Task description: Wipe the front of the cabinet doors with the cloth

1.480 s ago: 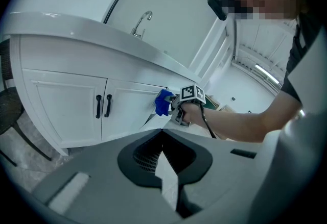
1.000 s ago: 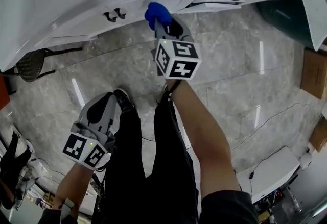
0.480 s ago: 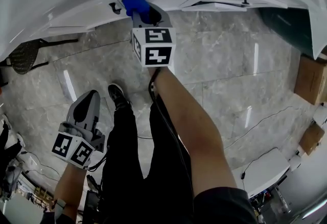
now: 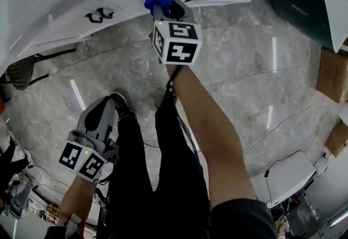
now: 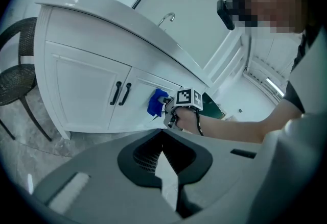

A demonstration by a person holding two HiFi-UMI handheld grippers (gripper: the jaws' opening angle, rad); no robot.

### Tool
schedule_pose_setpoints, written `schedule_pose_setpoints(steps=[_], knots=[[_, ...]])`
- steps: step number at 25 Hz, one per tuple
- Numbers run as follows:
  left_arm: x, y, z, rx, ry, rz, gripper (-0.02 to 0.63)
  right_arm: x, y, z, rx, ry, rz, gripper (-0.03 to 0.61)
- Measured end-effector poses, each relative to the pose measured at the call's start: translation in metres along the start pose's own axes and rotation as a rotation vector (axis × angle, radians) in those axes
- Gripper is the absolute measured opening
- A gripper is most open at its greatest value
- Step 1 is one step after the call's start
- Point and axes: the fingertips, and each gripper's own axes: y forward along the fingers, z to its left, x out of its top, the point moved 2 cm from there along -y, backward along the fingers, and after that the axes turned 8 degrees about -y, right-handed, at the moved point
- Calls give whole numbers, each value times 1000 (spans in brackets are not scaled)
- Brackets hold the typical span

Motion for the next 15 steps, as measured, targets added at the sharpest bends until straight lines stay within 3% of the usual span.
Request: schedule_pose_setpoints(steps=[6,8,11,15], knots=[[-13,31,-29,-22,107,50,0,-14,-18,-94,-170,23,27,69],[-16,32,-37,-41,111,65,0,-23,-29,-112,-221,82,30,69],[-18,29,-39,-60,104,74,0,-34,-40,-124,-260,193,25,69],[-14,17,-24,-51,87,57,0,-39,-41,-111,-251,227,15,69]])
